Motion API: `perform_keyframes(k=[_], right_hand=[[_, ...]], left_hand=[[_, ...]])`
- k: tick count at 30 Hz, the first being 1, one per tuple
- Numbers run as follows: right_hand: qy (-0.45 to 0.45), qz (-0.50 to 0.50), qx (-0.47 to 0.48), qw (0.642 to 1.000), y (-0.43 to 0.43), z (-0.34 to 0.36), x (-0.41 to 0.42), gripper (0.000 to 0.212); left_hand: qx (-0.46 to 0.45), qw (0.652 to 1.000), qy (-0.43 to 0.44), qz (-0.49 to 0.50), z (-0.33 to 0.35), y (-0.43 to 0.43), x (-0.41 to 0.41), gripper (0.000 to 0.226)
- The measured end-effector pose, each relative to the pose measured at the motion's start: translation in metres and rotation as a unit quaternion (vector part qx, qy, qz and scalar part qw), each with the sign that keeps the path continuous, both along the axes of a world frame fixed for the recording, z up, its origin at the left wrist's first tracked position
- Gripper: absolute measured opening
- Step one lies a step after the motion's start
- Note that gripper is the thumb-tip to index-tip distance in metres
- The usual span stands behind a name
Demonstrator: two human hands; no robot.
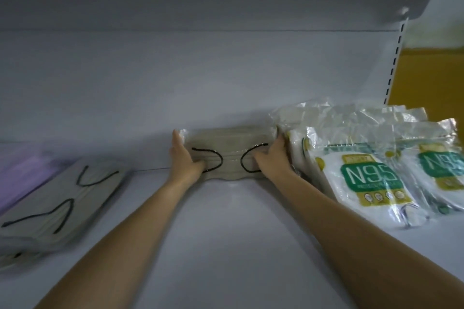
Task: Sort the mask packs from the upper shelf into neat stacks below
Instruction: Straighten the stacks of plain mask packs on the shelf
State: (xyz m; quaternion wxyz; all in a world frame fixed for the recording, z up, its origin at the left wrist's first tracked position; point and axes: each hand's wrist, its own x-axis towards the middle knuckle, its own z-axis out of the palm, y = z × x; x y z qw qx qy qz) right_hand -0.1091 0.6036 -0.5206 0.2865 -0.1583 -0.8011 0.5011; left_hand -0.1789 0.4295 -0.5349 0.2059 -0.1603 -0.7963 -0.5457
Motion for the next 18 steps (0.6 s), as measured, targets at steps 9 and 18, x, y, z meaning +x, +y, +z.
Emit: perform_keyframes(k=[9,18], right_hand=[[0.002,0.012,-0.005,1.000,0.007,-0.010,0.001,0.082],[-0.016,-0.015,0.037,0.999,0.001,-0.008,0.008,0.079]], left_hand=[[0.086,0.987,-0.138,0.001,-0.005,-0.005,0.001,0.038],[0.061,0.989,-0.135,-0.015,-0.001,-0.003,0.013,0.046]])
